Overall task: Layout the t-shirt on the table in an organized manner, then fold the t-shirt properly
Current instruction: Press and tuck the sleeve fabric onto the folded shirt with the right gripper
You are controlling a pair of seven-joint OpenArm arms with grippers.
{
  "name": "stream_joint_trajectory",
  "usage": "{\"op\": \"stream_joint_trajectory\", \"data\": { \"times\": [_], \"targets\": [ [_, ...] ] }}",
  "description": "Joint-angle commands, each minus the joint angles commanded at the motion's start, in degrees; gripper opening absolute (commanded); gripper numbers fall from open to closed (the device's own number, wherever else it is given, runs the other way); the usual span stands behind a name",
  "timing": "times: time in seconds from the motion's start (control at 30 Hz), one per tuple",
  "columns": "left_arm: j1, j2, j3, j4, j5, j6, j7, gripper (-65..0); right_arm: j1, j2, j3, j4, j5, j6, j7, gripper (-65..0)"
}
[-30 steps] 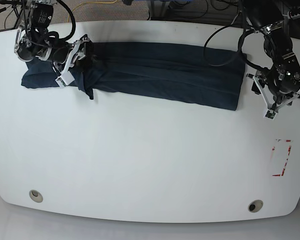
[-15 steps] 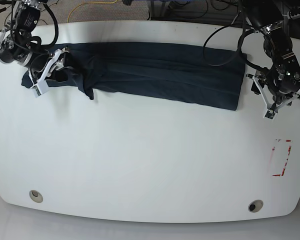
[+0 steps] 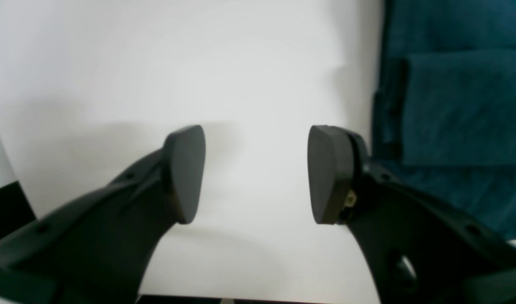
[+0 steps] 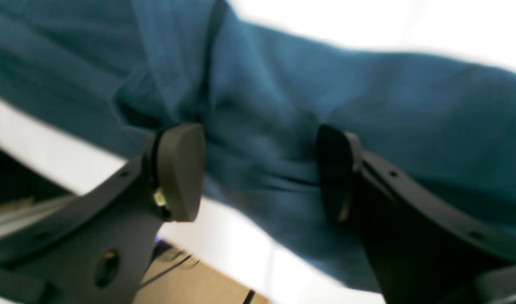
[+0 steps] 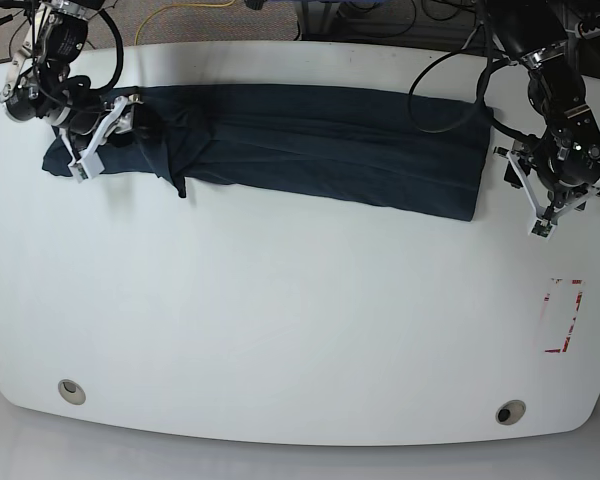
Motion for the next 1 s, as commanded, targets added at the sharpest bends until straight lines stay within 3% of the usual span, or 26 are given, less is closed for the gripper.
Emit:
{"op": "stream_joint_trajectory", "data": {
  "times": [0.37, 0.63, 0.8, 1.0],
  "targets": [
    [0.00, 0.09, 0.00, -0.09, 0.00, 0.00, 0.00, -29.4, -8.18, 2.99, -0.09, 9.05, 7.65, 0.00, 0.00, -25.0],
    [-0.26, 0.09, 0.00, -0.09, 0.00, 0.00, -0.09, -29.4, -8.18, 5.45, -1.93, 9.23, 8.79, 0.00, 0.18, -25.0],
    [-0.44, 0.09, 0.00, -0.09, 0.00, 0.00, -0.09, -29.4, -4.66, 3.96, -4.22, 8.79, 8.35, 0.00, 0.26, -25.0],
    [-0.44, 0.18, 0.00, -0.09, 0.00, 0.00, -0.09, -29.4, -0.70, -0.44, -8.35, 5.71, 8.35, 0.00, 0.26, -25.0]
  ]
}}
